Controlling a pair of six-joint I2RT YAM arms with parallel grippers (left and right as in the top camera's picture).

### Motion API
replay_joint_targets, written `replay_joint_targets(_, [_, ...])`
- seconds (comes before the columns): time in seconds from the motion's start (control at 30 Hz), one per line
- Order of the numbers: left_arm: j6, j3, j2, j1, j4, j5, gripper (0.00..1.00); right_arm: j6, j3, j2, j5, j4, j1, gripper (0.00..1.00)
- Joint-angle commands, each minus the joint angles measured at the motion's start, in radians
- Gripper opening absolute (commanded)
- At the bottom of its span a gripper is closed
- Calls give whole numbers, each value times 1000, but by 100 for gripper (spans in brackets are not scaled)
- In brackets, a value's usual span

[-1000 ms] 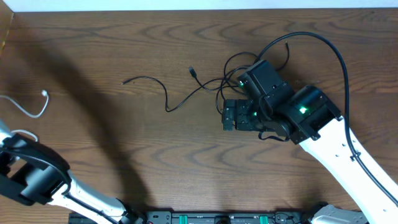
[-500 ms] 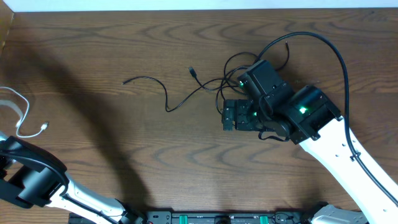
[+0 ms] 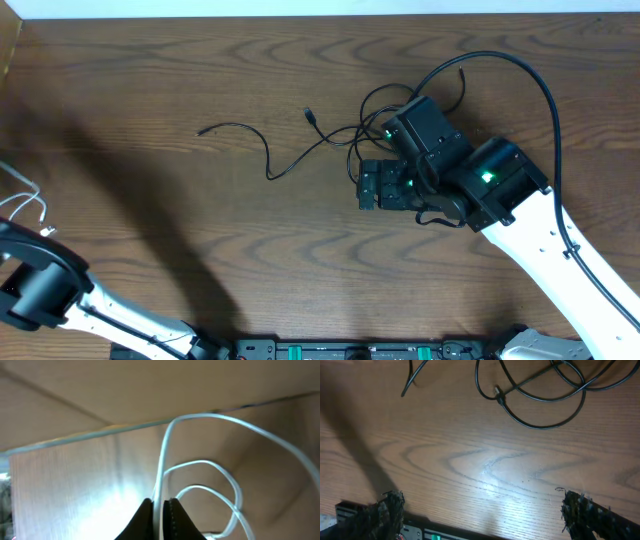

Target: Untangle cables

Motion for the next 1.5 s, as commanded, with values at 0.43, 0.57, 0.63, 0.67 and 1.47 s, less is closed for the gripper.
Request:
replay_joint_targets(0.43, [102,-4,10,-10,-27,462,84,-14,5,0,16,0,5,99])
replay_joint_targets(0.57, [105,-4,11,-55,-38,519,70,-14,5,0,16,0,5,99])
replay_joint_targets(0.63, [107,-4,11,-81,-46,518,70,-15,5,0,16,0,5,99])
replay_joint_targets(0.67, [117,-4,11,-93,-54,518,70,-15,5,0,16,0,5,99])
replay_joint_targets(1.47, [176,-197,32,-168,81,124,70,-14,5,0,16,0,5,99])
